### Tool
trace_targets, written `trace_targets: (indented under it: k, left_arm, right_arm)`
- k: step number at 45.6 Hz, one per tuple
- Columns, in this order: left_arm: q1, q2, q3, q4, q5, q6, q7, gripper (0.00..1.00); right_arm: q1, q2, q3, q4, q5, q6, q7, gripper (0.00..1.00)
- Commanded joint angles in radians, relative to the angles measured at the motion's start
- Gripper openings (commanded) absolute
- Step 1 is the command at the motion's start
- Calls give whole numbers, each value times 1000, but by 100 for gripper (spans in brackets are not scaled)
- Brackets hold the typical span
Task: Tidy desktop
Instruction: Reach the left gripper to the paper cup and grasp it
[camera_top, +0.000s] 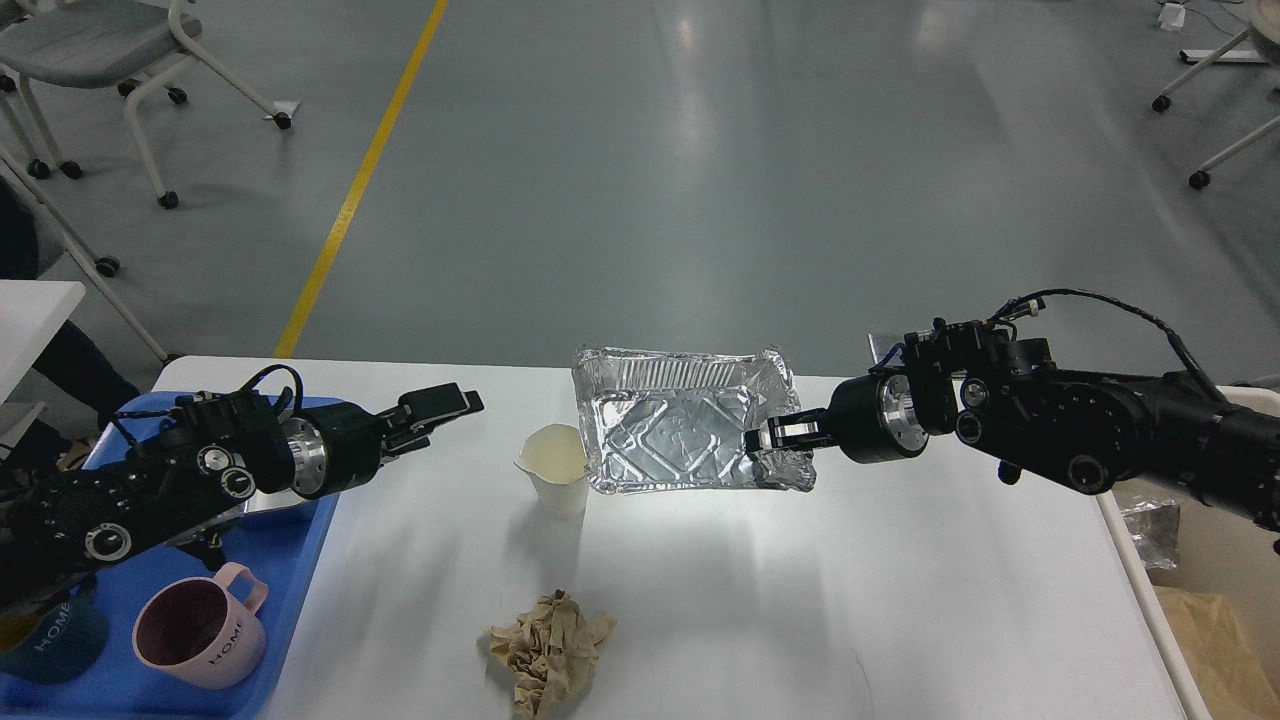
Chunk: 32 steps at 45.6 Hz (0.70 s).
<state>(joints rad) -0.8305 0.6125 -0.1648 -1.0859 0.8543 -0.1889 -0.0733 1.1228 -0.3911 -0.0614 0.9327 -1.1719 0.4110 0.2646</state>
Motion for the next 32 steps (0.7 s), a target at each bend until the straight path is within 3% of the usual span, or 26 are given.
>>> trace_targets:
  k: [1,14,22,32]
  left_arm:
    - [-13,-39,28,41,0,0,1,96]
    - [-12,-132,39,98,32,14,-3,91]
    - [-10,-209,65,147,63,22,-3,81]
    - [-12,-257,99,205,61,31,-2,76]
  right_arm:
    - [0,0,0,0,0,0,1,0]
    - [0,-5,2,0,0,-3,1,0]
    - [0,-5,3,0,0,-5,1,0]
    - [0,-6,8,0,0,-6,1,0]
